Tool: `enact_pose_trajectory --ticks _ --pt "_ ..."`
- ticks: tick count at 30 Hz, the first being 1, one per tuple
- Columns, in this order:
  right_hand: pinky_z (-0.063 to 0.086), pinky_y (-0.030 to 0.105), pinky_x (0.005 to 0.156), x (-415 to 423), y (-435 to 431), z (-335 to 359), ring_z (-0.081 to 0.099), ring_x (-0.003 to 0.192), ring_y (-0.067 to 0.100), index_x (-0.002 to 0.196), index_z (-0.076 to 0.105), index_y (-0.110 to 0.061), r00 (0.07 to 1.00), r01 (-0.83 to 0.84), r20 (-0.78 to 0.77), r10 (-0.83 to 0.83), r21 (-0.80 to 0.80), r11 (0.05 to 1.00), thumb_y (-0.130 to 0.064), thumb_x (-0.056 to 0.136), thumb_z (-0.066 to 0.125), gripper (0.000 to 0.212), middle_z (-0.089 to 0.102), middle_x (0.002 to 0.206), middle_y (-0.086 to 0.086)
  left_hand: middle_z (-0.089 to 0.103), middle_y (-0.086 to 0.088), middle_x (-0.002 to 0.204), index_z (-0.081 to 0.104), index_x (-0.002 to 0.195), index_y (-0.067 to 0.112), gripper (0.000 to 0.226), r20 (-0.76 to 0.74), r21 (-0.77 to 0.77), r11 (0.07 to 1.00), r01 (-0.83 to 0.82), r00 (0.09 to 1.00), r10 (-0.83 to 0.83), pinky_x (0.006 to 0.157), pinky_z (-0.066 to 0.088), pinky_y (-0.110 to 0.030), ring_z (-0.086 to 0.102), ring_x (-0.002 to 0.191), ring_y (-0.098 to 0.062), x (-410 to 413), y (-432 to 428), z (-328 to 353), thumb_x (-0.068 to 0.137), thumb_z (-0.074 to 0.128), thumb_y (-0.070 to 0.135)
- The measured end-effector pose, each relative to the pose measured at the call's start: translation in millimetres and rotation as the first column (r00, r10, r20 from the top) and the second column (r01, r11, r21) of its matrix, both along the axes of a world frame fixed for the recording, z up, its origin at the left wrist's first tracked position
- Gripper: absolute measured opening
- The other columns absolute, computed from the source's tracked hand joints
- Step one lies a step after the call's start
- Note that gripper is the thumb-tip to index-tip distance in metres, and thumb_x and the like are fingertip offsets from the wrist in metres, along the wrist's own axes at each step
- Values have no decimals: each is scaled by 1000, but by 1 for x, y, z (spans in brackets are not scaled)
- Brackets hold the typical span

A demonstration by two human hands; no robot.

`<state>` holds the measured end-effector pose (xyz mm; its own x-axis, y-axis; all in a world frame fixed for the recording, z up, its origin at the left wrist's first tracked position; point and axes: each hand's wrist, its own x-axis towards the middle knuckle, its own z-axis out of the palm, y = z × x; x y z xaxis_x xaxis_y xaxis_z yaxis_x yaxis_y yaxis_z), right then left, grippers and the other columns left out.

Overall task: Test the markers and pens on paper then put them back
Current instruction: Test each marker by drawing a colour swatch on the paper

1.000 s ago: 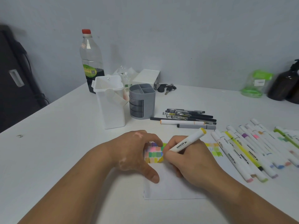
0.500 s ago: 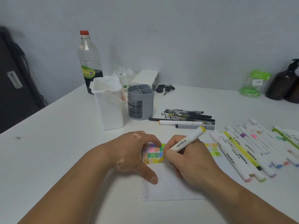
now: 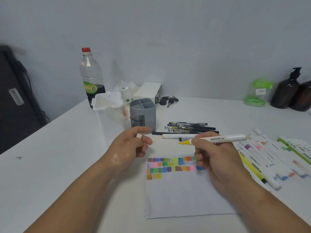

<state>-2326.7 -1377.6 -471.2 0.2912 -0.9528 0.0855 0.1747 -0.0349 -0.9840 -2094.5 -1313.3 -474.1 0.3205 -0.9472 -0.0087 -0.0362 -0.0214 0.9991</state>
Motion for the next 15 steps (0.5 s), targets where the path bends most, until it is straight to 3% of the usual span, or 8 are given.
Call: enact_pose_trajectory --ticks 3,7,9,11,15 --pt "46 24 44 0 1 3 55 52 15 74 75 -19 997 -44 72 41 38 998 -4 90 69 22 59 62 6 75 -11 104 54 124 13 26 -78 -70 993 98 992 -104 65 56 -28 68 70 -26 -2 1 0 103 47 0" --pt "47 26 44 -1 2 6 56 50 17 72 74 -21 988 -77 143 65 78 994 -10 83 68 17 61 62 9 76 -9 109 47 116 5 18 20 -74 985 155 988 -154 71 60 -32 74 83 -34 -3 3 -1 102 53 16" --pt "47 25 44 -1 2 6 55 50 16 68 73 -23 989 -65 134 57 59 996 -11 83 69 20 62 62 9 76 -10 105 53 110 7 15 102 -66 979 194 977 -187 66 58 -33 72 76 -32 -4 4 1 101 55 18" --pt "46 24 44 -1 3 7 56 50 15 68 73 -22 993 -61 103 58 24 998 -18 76 72 8 63 62 8 76 -9 97 66 103 16 7 193 -74 977 200 964 -182 61 56 -30 68 68 -25 -5 5 3 99 60 18" --pt "46 23 46 -1 2 5 57 52 13 73 75 -21 994 -70 77 72 -31 997 -21 73 73 2 65 65 6 76 -6 89 75 94 30 16 252 -67 983 171 956 -149 60 54 -27 60 62 -17 -6 5 4 95 66 16"
